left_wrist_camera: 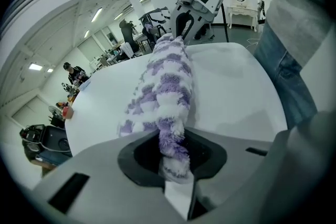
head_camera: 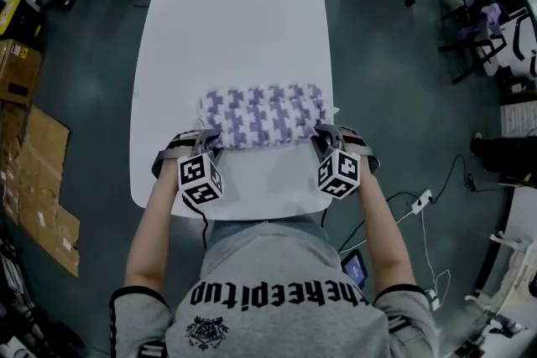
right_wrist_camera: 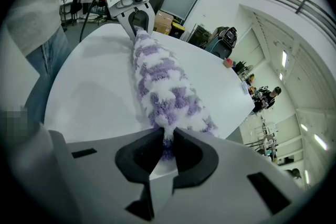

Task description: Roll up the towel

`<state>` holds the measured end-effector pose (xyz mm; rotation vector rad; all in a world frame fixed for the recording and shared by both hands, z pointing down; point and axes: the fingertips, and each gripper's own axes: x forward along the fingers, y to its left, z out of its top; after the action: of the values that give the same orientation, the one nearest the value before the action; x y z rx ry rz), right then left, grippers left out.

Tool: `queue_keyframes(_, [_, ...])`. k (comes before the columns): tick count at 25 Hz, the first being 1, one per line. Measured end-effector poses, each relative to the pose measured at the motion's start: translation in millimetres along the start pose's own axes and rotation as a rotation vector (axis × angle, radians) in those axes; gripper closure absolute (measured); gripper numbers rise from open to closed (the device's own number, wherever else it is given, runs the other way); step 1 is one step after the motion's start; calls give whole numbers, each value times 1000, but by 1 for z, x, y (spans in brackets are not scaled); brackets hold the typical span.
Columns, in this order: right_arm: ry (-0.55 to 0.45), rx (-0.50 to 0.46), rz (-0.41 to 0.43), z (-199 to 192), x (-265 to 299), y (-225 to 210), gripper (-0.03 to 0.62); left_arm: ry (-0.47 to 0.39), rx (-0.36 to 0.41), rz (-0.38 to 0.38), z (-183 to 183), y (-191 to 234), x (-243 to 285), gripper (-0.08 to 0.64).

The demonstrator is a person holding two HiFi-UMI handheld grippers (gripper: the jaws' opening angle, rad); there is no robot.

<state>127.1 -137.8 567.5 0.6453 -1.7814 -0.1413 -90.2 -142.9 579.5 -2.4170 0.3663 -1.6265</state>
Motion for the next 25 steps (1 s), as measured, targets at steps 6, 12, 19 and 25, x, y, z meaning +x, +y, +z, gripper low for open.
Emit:
queue_keyframes(6, [-14, 53, 118, -4, -20, 34, 548, 8, -16, -123, -2, -33, -15, 471])
queue_keyframes(12, [-41, 169, 187, -4, -28, 31, 541, -2, -46, -161, 0, -32, -19, 465])
queue_keyframes(19, [-74, 266, 183, -1, -27, -1, 526, -44, -120, -207, 7, -7, -17, 453])
queue_keyframes(25, [-84, 287, 108, 4, -21, -32, 518, -82, -205, -246, 12, 21, -9, 451])
